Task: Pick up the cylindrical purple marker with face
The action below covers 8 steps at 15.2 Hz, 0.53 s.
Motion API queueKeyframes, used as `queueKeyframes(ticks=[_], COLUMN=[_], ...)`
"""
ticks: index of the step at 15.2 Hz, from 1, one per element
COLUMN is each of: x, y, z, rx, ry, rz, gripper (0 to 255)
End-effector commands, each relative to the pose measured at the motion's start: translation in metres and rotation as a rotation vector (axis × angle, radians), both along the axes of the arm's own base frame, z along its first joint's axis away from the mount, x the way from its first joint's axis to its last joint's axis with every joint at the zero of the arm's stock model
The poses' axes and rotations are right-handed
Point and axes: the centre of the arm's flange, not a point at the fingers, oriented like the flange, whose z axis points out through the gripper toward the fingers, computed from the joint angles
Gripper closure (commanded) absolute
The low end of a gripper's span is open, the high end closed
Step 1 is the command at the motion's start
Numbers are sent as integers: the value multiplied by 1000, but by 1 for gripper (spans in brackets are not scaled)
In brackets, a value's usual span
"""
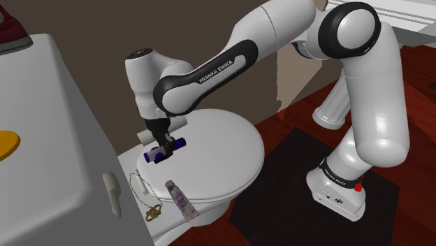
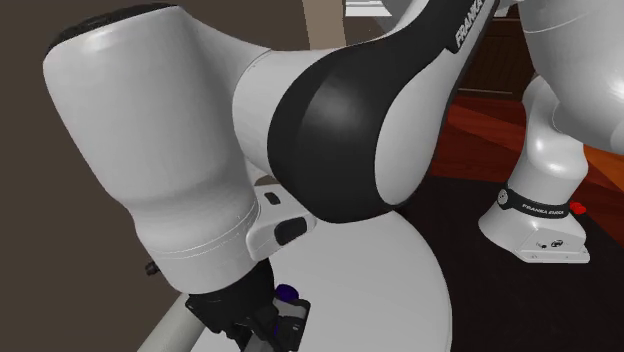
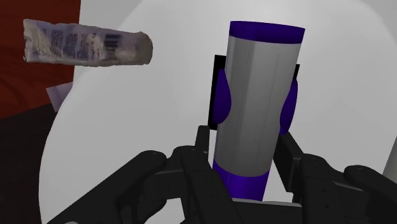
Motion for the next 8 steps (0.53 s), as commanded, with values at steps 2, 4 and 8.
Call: queueKeyframes(ticks=[2, 4, 8], x=[0, 0, 0], y=[0, 0, 0], z=[15, 26, 37], rx=[0, 0, 0], ry=[0, 0, 0], rz=[0, 0, 0], gripper=[255, 255, 255])
